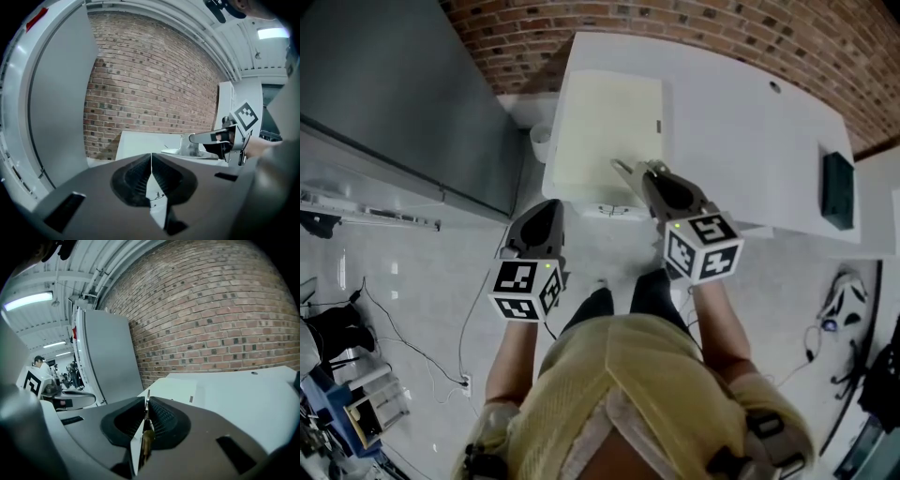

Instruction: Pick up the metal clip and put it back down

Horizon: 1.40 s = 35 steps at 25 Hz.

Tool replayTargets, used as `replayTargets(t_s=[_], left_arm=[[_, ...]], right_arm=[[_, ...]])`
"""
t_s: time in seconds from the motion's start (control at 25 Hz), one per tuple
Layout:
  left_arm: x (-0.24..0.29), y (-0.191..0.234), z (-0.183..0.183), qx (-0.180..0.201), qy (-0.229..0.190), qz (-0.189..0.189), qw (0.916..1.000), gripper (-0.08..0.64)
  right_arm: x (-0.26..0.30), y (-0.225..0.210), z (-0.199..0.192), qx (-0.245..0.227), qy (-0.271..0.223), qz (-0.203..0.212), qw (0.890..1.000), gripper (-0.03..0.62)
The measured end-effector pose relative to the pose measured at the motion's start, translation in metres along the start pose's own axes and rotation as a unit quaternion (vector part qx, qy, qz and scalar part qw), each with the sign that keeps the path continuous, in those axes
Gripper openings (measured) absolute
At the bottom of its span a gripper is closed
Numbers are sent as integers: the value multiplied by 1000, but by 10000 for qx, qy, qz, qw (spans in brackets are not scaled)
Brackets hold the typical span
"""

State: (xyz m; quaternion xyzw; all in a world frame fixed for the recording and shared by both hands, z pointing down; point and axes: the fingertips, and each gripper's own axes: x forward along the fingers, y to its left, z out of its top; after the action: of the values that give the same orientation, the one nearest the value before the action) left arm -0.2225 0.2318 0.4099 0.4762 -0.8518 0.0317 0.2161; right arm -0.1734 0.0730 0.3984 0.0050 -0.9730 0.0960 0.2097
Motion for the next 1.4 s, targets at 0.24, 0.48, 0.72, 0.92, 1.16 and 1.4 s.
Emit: replayTargets(t_s=[0.24, 0.48, 0.72, 0.92, 1.16, 1.4], left_arm=[[54, -52, 14, 69, 33, -188, 9998, 5], [113, -118, 30, 196, 81, -570, 9981, 5], [172, -184, 38, 417, 277, -1006, 9937, 5], [212, -237, 41, 611, 417, -1327, 9884, 5], [249, -294, 38, 732, 568, -1671, 9816, 5], [281, -348, 37, 902, 692, -2042, 9723, 5]], right_arm=[[-24, -50, 2, 183, -100, 94, 9997, 31], [-54, -124, 9, 419, -302, -61, 9986, 31], [-84, -200, 3, 697, -399, -402, 9960, 31], [-114, -259, -11, 1058, -439, -680, 9911, 31], [-147, -317, -25, 1233, -499, -1024, 9858, 30], [-181, -367, -41, 1426, -624, -1408, 9777, 30]])
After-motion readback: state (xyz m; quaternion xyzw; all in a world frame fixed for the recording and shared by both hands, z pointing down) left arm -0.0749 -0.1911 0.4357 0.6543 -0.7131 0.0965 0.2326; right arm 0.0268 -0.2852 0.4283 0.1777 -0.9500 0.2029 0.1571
